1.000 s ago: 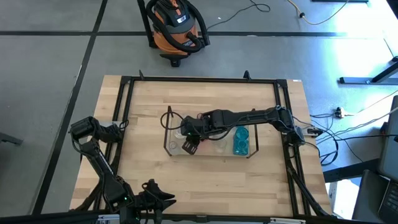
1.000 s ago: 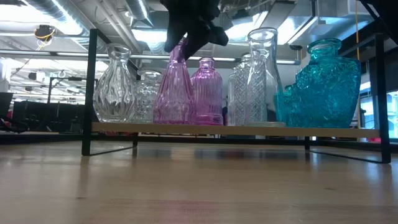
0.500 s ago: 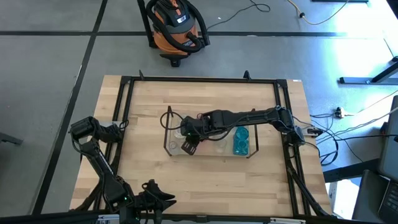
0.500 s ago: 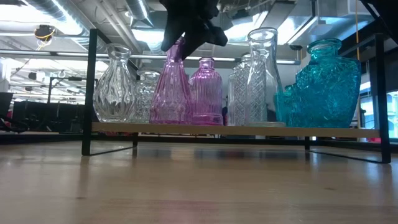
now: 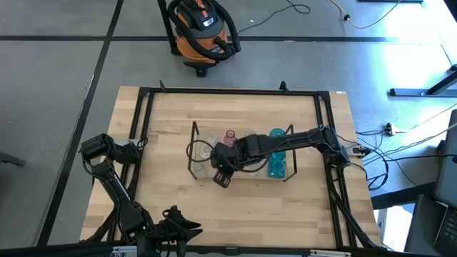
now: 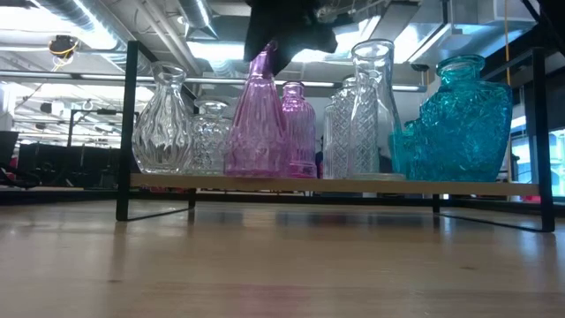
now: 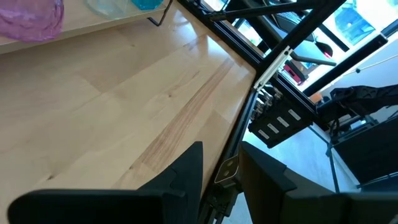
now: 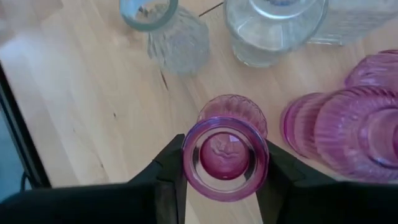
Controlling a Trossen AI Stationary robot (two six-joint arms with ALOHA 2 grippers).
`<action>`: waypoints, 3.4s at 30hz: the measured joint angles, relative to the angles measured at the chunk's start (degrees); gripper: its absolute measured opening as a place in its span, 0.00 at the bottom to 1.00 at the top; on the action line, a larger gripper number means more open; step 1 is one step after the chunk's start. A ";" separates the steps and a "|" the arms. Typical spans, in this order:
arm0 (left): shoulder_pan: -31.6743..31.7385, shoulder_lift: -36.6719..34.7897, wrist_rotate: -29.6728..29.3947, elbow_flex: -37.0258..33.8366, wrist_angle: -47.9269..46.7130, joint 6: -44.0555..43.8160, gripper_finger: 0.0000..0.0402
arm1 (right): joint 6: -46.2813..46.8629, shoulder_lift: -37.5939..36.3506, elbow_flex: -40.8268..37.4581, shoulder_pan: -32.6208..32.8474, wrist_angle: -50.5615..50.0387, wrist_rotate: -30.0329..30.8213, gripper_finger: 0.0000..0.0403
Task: Sort vases onto shelf
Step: Adjust the violet vase on the shelf, then adjust the transparent vase on the shelf
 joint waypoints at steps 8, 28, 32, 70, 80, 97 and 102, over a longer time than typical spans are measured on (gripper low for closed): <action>0.00 0.00 -0.07 0.00 0.40 0.02 0.23 | 3.43 -0.73 -0.05 0.85 -3.82 2.84 0.28; 0.00 0.00 -0.39 0.00 0.57 0.08 0.23 | 4.50 -1.35 -0.12 0.85 -6.44 3.39 0.30; 0.00 0.00 -0.37 0.00 0.56 0.08 0.23 | 4.70 -1.33 -0.18 0.85 -6.49 2.34 0.38; 0.74 0.00 -2.93 -0.02 1.11 1.55 0.23 | 7.43 -9.20 -0.12 0.87 -6.42 8.33 0.47; 0.37 -5.60 -22.52 -0.02 -16.96 -12.87 0.20 | -4.38 -14.46 -0.08 4.28 10.64 4.19 0.47; 17.16 -16.96 10.13 -0.02 -40.95 -1.72 0.07 | -33.69 -4.97 -0.14 1.23 24.67 -9.19 0.47; 16.04 -16.98 10.30 -0.02 -41.26 -3.62 0.03 | -39.24 -1.47 -0.14 -0.31 24.67 -9.72 0.47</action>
